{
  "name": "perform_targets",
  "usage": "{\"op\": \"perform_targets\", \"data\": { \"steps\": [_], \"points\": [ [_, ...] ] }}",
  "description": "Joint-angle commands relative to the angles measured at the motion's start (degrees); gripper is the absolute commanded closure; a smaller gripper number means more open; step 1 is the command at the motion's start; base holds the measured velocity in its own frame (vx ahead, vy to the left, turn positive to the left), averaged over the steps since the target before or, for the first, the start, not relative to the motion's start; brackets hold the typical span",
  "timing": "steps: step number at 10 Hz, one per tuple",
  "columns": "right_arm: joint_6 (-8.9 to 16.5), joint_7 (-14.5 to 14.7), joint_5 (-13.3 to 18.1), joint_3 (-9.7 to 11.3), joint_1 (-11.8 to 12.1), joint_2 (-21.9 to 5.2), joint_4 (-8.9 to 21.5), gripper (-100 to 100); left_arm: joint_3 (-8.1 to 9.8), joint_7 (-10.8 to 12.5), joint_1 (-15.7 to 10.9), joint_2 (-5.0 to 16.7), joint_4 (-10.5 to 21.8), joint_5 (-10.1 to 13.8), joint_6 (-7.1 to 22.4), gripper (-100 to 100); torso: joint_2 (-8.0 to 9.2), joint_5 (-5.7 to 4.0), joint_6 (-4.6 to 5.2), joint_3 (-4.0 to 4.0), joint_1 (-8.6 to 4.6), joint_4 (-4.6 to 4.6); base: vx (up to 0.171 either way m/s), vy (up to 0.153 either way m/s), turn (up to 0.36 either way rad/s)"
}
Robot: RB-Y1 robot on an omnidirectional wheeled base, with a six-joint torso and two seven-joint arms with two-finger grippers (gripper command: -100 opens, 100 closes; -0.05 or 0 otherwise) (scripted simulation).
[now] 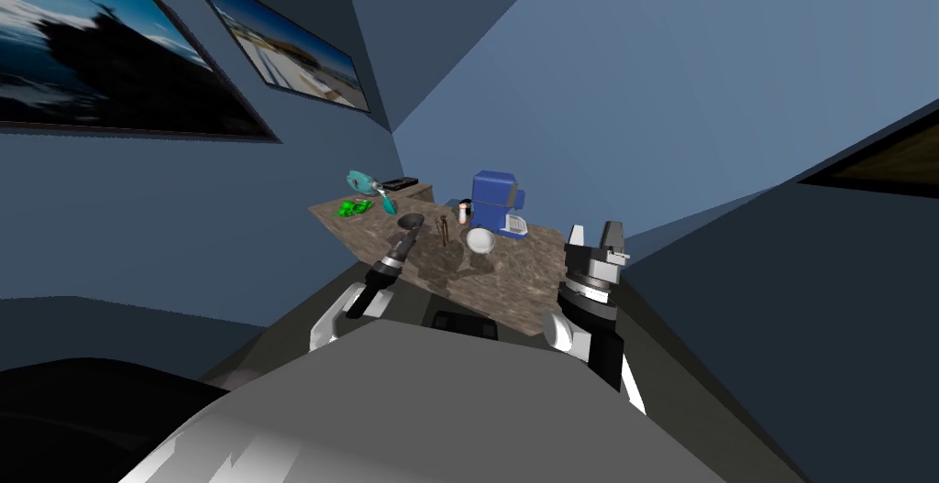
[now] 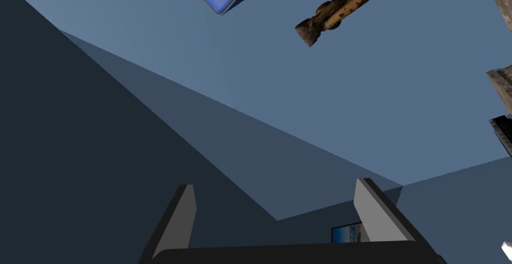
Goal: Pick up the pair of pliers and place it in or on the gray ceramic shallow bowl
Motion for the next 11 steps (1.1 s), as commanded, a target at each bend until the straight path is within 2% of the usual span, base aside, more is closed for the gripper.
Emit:
{"op": "perform_targets", "data": {
  "steps": [1, 11],
  "points": [
    [0.0, 0.0, 0.0, 0.0, 0.0, 0.0, 0.0, 0, 0.36, -1.63, -0.41, 1.61, 1.7, -1.58, 0.82, -100, 0.0, 0.0, 0.0, 0.0, 0.0, 0.0, 0.022, -0.075, -0.085],
    [0.0, 0.0, 0.0, 0.0, 0.0, 0.0, 0.0, 0, 2.52, -11.09, -3.34, 12.34, 13.68, -11.33, 5.19, -100, 0.03, 0.0, -0.01, 0.01, 0.02, 0.01, 0.028, -0.077, -0.078]
  ]
}}
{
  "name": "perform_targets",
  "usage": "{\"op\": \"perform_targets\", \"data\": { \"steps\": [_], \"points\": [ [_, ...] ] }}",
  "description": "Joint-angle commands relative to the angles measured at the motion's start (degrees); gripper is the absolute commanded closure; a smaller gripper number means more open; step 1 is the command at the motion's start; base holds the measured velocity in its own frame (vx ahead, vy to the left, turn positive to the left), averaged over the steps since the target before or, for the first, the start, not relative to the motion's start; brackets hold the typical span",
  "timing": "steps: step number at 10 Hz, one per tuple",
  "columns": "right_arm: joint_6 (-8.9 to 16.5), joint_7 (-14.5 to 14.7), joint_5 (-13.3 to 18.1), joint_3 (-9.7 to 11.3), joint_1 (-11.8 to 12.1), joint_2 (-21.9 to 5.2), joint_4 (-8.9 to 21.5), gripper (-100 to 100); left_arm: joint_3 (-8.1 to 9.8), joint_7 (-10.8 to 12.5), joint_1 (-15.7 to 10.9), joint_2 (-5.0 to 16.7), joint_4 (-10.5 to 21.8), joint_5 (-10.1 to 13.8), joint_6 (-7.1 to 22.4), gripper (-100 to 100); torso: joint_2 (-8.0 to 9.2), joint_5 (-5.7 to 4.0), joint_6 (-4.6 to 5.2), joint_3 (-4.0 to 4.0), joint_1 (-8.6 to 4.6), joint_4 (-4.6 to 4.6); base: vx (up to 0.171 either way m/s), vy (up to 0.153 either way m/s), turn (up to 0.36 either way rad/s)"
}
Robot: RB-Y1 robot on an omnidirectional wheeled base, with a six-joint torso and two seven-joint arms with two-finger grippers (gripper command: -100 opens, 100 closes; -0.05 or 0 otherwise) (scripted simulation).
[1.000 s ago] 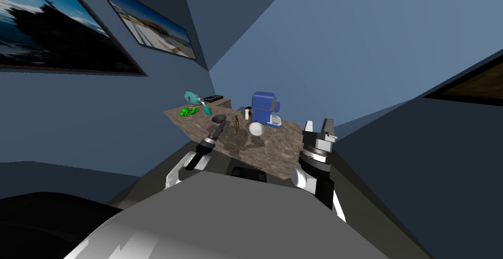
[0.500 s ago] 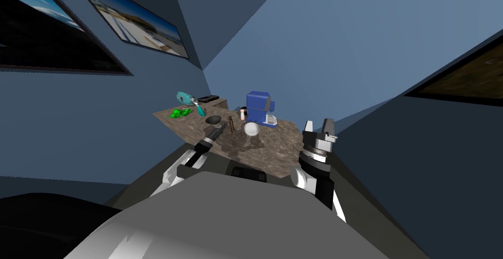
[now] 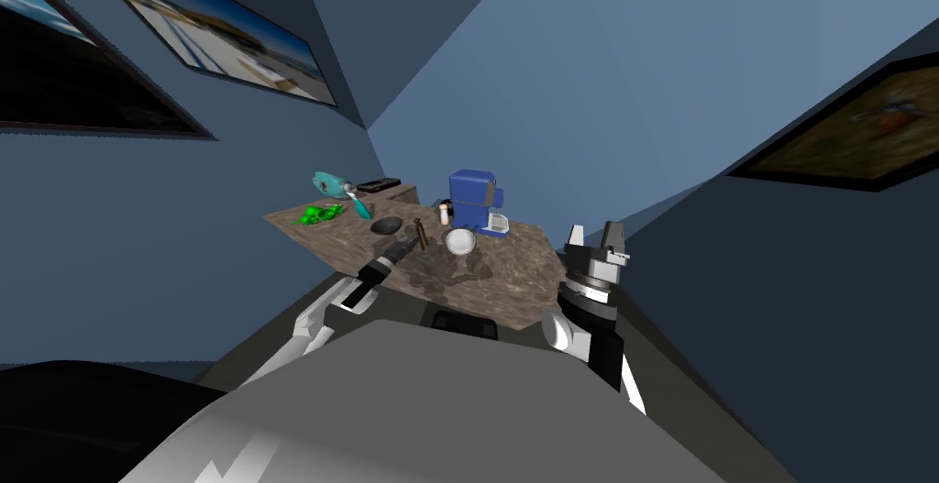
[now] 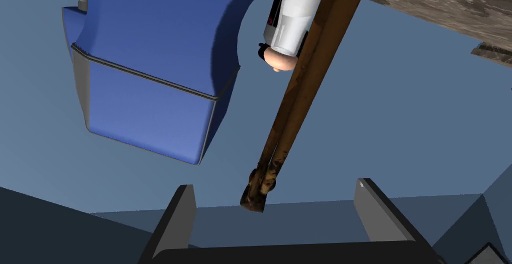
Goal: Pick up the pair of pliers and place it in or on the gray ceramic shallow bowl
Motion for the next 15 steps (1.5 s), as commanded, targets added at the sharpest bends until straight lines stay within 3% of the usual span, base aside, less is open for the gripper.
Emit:
{"op": "perform_targets", "data": {
  "steps": [1, 7, 8, 9, 10, 13, 14, 15],
  "points": [
    [0.0, 0.0, 0.0, 0.0, 0.0, 0.0, 0.0, 0, 0.31, -1.53, -0.65, 1.59, 2.1, -1.48, 0.65, -100, 0.0, 0.0, 0.0, 0.0, 0.0, 0.0, 0.024, -0.064, -0.064],
    [0.0, 0.0, 0.0, 0.0, 0.0, 0.0, 0.0, 0, 1.35, -6.1, -2.06, 7.04, 7.83, -6.2, 2.75, -100, 0.02, 0.02, -0.01, 0.01, 0.06, 0.0, 0.031, -0.058, -0.065],
    [0.0, 0.0, 0.0, 0.0, 0.0, 0.0, 0.0, 0, 1.15, -5.39, -1.89, 6.76, 6.92, -5.66, 2.73, -100, 0.02, 0.01, 0.0, 0.01, 0.06, 0.01, 0.013, -0.022, -0.009],
    [0.0, 0.0, 0.0, -0.01, 0.0, 0.0, 0.0, 0, 1.16, -5.45, -1.95, 6.92, 6.98, -5.73, 2.93, 0, 0.06, 0.03, -0.02, 0.04, 0.14, 0.01, 0.0, 0.0, 0.0],
    [0.0, 0.0, 0.0, -0.01, 0.0, -0.01, 0.0, 0, -1.71, -6.6, -4.81, 8.35, 9.84, -2.86, 0.05, -100, 0.11, 0.05, -0.02, 0.06, 0.21, 0.02, -0.018, -0.033, 0.087],
    [0.0, 0.0, 0.0, -0.01, 0.0, -0.01, 0.0, 0, -1.87, -6.6, -6.37, 8.35, 13.74, -2.57, -0.44, -100, 0.15, 0.05, -0.02, 0.09, 0.21, 0.03, -0.009, -0.012, 0.035],
    [0.0, 0.0, 0.0, -0.01, 0.0, -0.01, 0.0, 0, -4.81, -7.76, -9.11, 9.81, 15.65, 0.2, -3.12, -100, 0.14, 0.06, -0.03, 0.08, 0.25, 0.03, -0.028, -0.04, 0.113],
    [0.0, 0.0, 0.0, -0.01, 0.0, 0.0, 0.0, 0, -4.9, -7.76, -10.79, 9.81, 17.38, 0.57, -3.8, -100, 0.2, 0.04, -0.03, 0.11, 0.13, 0.04, -0.019, -0.026, 0.076]
  ]
}}
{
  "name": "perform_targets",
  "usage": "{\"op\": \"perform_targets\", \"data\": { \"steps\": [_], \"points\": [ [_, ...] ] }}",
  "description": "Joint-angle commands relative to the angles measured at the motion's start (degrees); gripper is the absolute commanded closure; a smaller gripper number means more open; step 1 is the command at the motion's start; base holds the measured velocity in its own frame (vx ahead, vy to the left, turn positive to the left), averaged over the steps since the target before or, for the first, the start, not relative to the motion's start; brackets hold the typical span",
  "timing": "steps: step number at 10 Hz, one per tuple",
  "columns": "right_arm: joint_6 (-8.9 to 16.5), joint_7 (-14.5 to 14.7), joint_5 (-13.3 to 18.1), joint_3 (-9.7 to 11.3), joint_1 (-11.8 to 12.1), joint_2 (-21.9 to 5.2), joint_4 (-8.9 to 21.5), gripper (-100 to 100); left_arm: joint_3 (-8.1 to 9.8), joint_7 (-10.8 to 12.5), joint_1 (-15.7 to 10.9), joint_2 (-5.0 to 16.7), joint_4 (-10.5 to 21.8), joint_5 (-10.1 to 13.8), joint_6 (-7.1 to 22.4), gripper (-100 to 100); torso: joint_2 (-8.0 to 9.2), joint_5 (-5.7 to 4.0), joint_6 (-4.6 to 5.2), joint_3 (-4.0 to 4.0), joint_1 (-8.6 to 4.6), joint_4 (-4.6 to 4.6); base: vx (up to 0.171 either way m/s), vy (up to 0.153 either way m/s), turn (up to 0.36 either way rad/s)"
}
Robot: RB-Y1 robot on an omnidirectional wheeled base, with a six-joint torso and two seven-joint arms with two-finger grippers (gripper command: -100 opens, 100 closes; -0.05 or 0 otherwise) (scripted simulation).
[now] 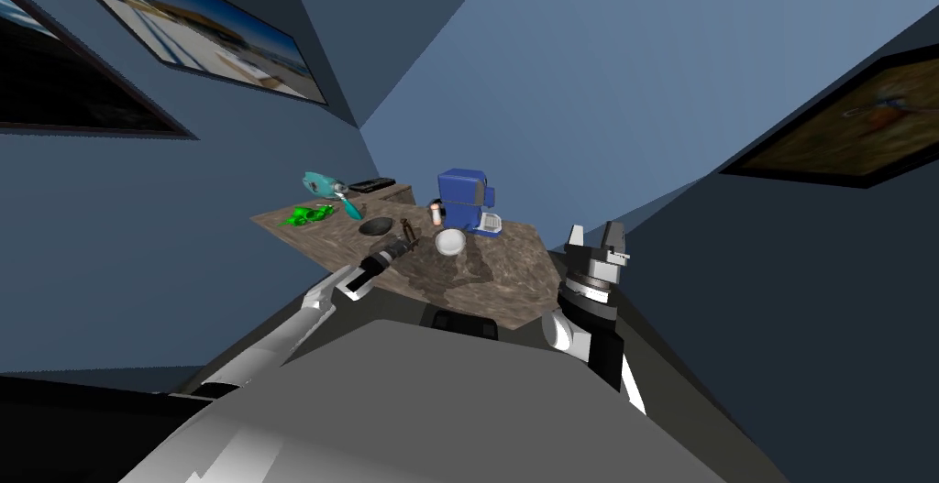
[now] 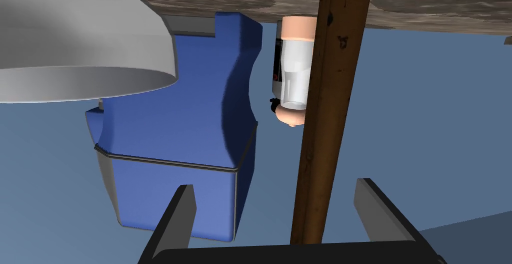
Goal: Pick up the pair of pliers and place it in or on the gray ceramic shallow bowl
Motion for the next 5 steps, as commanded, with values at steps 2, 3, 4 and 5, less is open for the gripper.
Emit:
{"op": "perform_targets", "data": {
  "steps": [2, 3, 4, 5],
  "points": [
    [0.0, 0.0, 0.0, 0.0, 0.0, 0.0, 0.0, 0, -0.43, -0.54, -1.17, -0.25, 4.54, 0.45, -1.06, -100, -0.04, 0.02, -0.01, -0.02, 0.07, -0.01, 0.0, 0.0, 0.0],
    [0.0, 0.0, 0.0, 0.0, 0.0, 0.0, 0.0, 0, -3.18, -1.7, -3.76, 1.21, 6.2, 3.31, -3.98, -100, -0.05, 0.03, -0.01, -0.03, 0.1, -0.02, -0.013, -0.09, -0.014],
    [0.0, 0.0, 0.0, 0.01, 0.0, 0.01, 0.0, 0, -3.46, -1.7, -5.59, 1.21, 8.0, 3.59, -4.41, -100, -0.04, -0.02, 0.03, -0.03, -0.21, -0.01, -0.002, -0.143, -0.023],
    [0.0, 0.0, 0.0, 0.01, 0.0, 0.01, 0.0, 0, -3.46, -1.7, -5.59, 1.21, 9.81, 3.59, -4.41, -100, -0.07, -0.08, 0.04, -0.04, -0.41, -0.01, -0.017, -0.033, 0.065]
  ]
}}
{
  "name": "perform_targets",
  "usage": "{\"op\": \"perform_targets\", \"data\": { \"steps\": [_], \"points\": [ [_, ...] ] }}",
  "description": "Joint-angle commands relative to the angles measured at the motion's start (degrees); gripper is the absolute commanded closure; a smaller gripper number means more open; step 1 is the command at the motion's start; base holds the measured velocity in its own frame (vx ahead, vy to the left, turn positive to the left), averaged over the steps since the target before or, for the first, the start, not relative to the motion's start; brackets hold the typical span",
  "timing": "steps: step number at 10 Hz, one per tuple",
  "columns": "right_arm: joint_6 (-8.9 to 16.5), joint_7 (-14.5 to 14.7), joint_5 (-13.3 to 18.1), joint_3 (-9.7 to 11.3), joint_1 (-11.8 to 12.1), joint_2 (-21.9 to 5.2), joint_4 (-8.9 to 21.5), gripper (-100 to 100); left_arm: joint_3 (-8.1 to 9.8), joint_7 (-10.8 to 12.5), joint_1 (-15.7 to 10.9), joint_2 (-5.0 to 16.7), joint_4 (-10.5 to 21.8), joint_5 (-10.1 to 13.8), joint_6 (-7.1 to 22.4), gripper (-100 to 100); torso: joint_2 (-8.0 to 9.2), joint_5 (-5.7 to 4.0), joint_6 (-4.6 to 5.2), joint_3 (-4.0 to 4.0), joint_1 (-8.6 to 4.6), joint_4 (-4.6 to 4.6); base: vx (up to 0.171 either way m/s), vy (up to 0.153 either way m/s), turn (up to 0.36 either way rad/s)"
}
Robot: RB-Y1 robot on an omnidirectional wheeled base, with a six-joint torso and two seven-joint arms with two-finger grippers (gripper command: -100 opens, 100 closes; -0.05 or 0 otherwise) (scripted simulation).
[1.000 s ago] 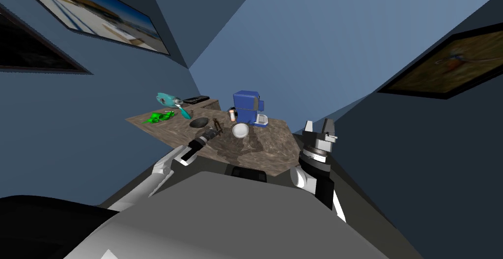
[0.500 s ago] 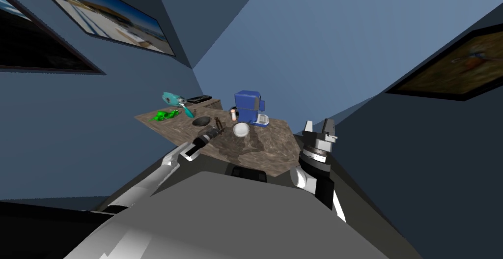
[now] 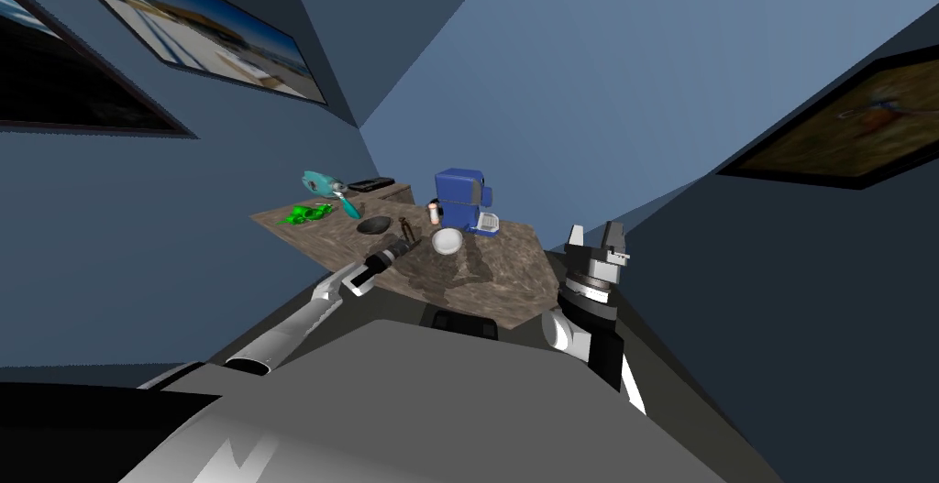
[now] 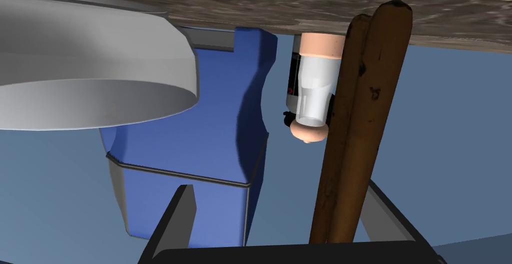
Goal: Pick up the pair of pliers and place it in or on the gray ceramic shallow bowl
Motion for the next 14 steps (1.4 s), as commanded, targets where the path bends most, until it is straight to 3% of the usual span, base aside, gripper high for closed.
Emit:
{"op": "perform_targets", "data": {
  "steps": [1, 2, 3, 5, 6, 8, 9, 10, 12, 13, 14],
  "points": [
    [0.0, 0.0, 0.0, 0.0, 0.0, 0.0, 0.0, 0, -0.09, -0.14, -0.43, -0.03, 2.86, 0.15, -0.46, -100, 0.0, 0.0, 0.0, 0.0, 0.0, 0.0, 0.0, 0.0, 0.0],
    [0.0, 0.0, 0.0, 0.0, 0.0, 0.0, 0.0, 0, -2.91, -1.3, -3.27, 1.42, 4.89, 3.01, -3.3, -100, -0.03, 0.04, 0.0, -0.01, 0.15, -0.01, -0.023, -0.032, 0.09],
    [0.0, 0.0, 0.0, 0.0, 0.0, 0.0, 0.0, 0, -3.12, -1.3, -4.85, 1.42, 6.86, 3.3, -3.81, -100, 0.01, 0.03, 0.0, 0.0, 0.08, 0.0, -0.024, -0.034, 0.096],
    [0.0, 0.0, 0.0, 0.0, 0.0, 0.0, 0.0, 0, -3.12, -1.3, -4.85, 1.42, 9.81, 3.3, -3.81, -100, -0.02, 0.04, 0.0, -0.01, 0.16, 0.0, -0.001, -0.001, 0.002],
    [0.0, 0.0, 0.0, 0.0, 0.0, -0.01, 0.0, 0, -5.9, -2.46, -8.07, 2.87, 13.04, 6.13, -7.16, -100, -0.05, 0.06, 0.0, -0.03, 0.21, -0.01, -0.019, -0.027, 0.076],
    [0.0, 0.0, 0.0, 0.0, 0.0, 0.0, 0.0, 0, -6.15, -2.46, -9.27, 2.87, 16.58, 6.45, -7.16, -100, 0.01, 0.03, 0.0, 0.01, 0.1, 0.01, -0.004, -0.066, -0.02],
    [0.0, 0.0, 0.0, 0.01, 0.0, 0.0, 0.0, 0, -8.8, -3.61, -11.81, 4.33, 18.66, 9.19, -10.2, -100, -0.07, -0.01, 0.04, -0.04, -0.15, -0.01, -0.036, -0.055, 0.14],
    [0.0, 0.0, 0.0, 0.0, 0.0, 0.0, 0.0, 0, -9.17, -3.61, -13.65, 4.33, 20.65, 9.6, -10.52, -100, 0.03, -0.01, -0.02, 0.02, -0.06, 0.01, -0.015, -0.05, 0.035],
    [0.0, 0.0, 0.0, 0.0, 0.0, 0.0, 0.0, 0, -9.17, -3.61, -13.69, 4.33, 23.35, 9.6, -10.52, -100, -0.05, 0.01, 0.0, -0.03, 0.02, -0.01, 0.0, -0.023, -0.017],
    [0.0, 0.0, 0.0, 0.0, 0.0, 0.0, 0.0, 0, -12.05, -4.77, -16.77, 5.78, 26.01, 12.36, -13.48, -100, -0.05, 0.03, 0.0, -0.03, 0.12, -0.01, -0.019, -0.045, 0.059],
    [0.0, 0.0, 0.0, 0.0, 0.0, 0.0, 0.0, 0, -12.2, -4.77, -18.12, 5.78, 28.23, 12.74, -13.87, -100, -0.01, 0.01, 0.0, 0.0, 0.02, 0.0, -0.021, -0.07, 0.05]
  ]
}}
